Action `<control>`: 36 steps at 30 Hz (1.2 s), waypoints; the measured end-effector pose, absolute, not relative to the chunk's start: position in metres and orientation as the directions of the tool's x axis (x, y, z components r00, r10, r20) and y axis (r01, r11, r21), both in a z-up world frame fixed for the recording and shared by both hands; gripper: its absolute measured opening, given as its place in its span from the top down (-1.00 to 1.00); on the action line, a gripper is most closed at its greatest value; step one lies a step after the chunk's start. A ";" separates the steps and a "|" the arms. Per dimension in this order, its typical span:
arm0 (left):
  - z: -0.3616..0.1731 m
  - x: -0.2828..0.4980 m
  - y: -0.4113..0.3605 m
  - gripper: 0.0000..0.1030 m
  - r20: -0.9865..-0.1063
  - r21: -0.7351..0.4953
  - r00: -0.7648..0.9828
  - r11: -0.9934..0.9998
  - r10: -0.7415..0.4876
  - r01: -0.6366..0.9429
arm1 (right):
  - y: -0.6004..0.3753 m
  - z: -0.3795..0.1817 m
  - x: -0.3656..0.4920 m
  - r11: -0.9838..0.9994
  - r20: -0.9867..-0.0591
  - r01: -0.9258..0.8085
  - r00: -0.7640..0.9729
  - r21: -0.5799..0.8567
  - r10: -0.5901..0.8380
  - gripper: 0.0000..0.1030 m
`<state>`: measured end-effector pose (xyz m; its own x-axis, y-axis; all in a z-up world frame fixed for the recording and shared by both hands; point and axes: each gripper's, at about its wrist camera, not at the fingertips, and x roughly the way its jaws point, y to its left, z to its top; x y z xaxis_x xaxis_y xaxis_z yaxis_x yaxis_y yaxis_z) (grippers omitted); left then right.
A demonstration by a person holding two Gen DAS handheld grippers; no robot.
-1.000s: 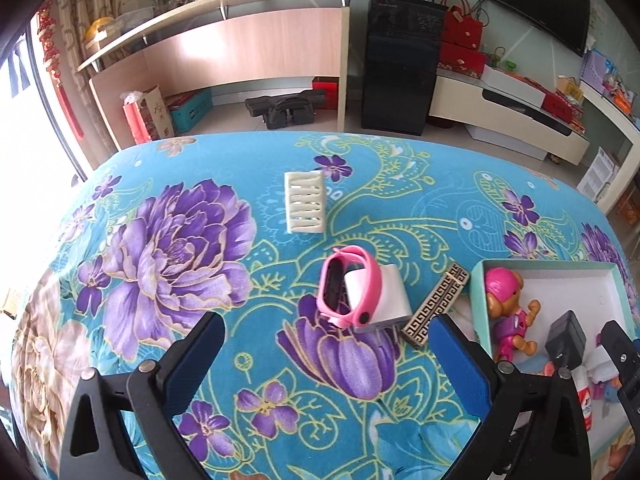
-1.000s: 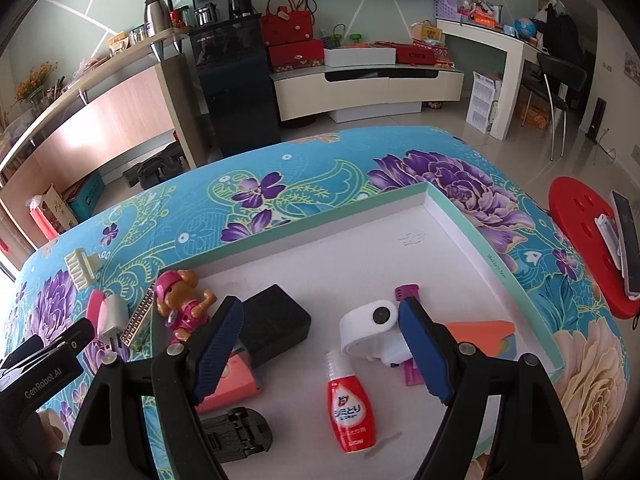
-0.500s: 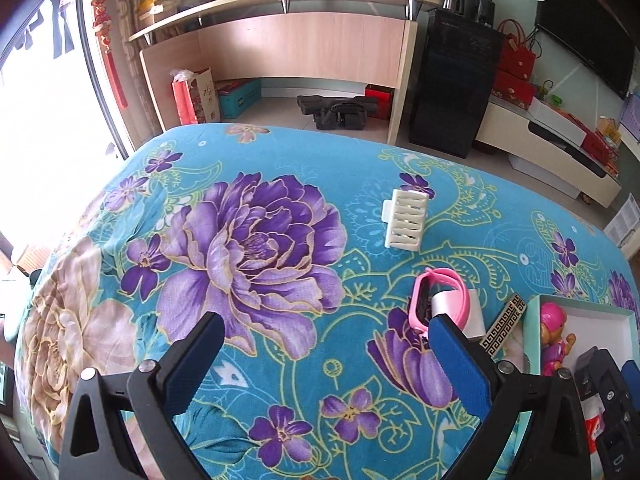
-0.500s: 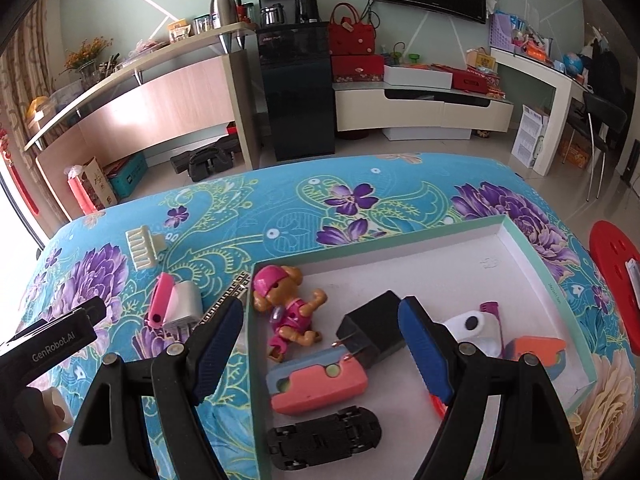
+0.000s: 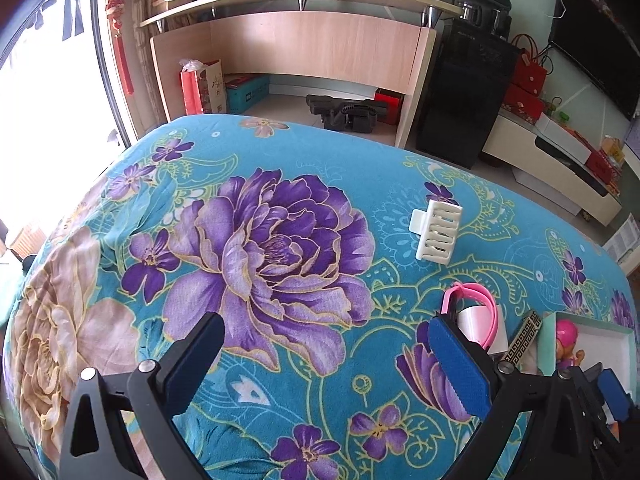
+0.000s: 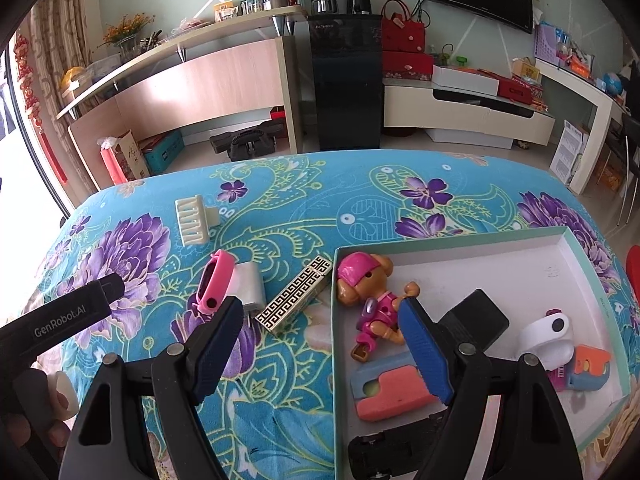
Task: Organize rigid objects
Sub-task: 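Move the left tool to the pink band watch while the right tool moves to the white charger, then close the left tool on the pink band watch while the right tool closes on the white charger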
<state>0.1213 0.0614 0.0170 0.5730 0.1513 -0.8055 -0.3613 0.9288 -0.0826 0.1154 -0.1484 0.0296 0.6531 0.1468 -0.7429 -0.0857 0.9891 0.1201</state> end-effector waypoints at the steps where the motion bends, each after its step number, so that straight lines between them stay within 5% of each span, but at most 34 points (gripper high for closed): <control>1: 0.016 0.123 0.061 -1.00 -0.804 -0.089 0.578 0.932 0.141 -0.351 | -0.149 0.029 0.117 0.989 -0.745 -0.083 0.650 0.125 0.149 -0.56; 14: -0.006 0.146 0.050 -1.00 -0.823 -0.138 0.567 0.952 0.045 -0.275 | -0.157 0.024 0.139 0.968 -0.776 -0.078 0.585 0.237 0.237 -0.56; 32: -0.017 0.169 0.018 -0.99 -0.800 -0.232 0.590 0.964 -0.111 -0.134 | -0.154 0.036 0.189 0.974 -0.817 -0.149 0.530 0.174 0.227 -0.49; 36: -0.021 0.173 0.014 -0.73 -0.793 -0.271 0.588 0.956 -0.158 -0.109 | -0.152 0.030 0.195 0.969 -0.832 -0.163 0.499 0.186 0.244 -0.49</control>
